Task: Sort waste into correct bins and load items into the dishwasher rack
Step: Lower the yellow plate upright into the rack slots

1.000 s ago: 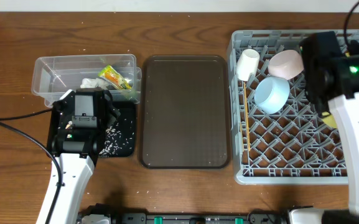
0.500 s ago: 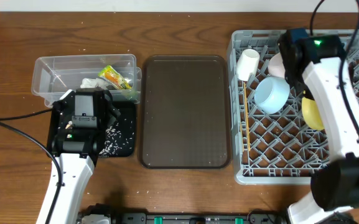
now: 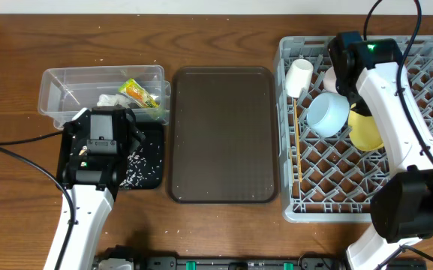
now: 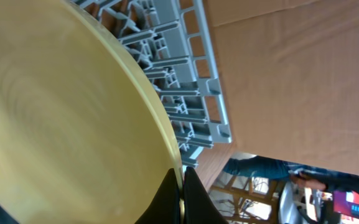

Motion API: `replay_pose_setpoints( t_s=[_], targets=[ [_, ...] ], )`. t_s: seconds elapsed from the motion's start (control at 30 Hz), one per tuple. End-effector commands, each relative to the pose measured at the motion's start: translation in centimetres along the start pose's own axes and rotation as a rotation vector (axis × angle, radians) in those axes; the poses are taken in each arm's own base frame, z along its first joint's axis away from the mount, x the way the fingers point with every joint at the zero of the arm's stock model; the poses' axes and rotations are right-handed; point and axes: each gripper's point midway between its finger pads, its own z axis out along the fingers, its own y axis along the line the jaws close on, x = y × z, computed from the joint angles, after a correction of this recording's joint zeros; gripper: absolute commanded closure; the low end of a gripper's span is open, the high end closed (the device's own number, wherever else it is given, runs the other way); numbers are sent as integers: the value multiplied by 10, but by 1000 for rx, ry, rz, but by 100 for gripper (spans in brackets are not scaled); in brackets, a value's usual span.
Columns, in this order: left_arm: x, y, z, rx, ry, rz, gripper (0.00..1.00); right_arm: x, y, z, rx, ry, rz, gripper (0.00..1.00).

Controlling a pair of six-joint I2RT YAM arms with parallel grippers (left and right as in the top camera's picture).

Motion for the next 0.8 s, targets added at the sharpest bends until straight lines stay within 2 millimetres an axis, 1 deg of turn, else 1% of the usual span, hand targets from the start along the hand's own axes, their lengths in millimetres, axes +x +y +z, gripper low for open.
replay_pose_setpoints(
  t_s=[0.0,0.23,0.37,0.5,0.67,0.7,0.73,0.77],
  targets=[
    [-8,-5,-4,13,-13,-15,8,2,3,3,-21,18,-2,99],
    [-8,-5,-4,13,-13,-15,8,-3,10,3,-56,5,25,96],
    [-8,-5,-4,14,-13,-15,8,-4,22,2,-118,10,-6,92],
    [-8,-5,-4,13,-13,-15,8,-2,25,1,-137,20,-11,87],
    [-8,-5,-4,13,-13,-15,8,-3,22,2,-123,12,-76,71],
    [-8,-5,-4,13,-13,-15,8,-5,18,3,-98,1,-84,62],
    [-8,-5,-4,13,-13,-15,8,-7,14,3,-74,-9,-83,56],
    [-8,-5,-4,14,-14,-15,8,-10,7,3,-36,-25,-81,46]
  ],
)
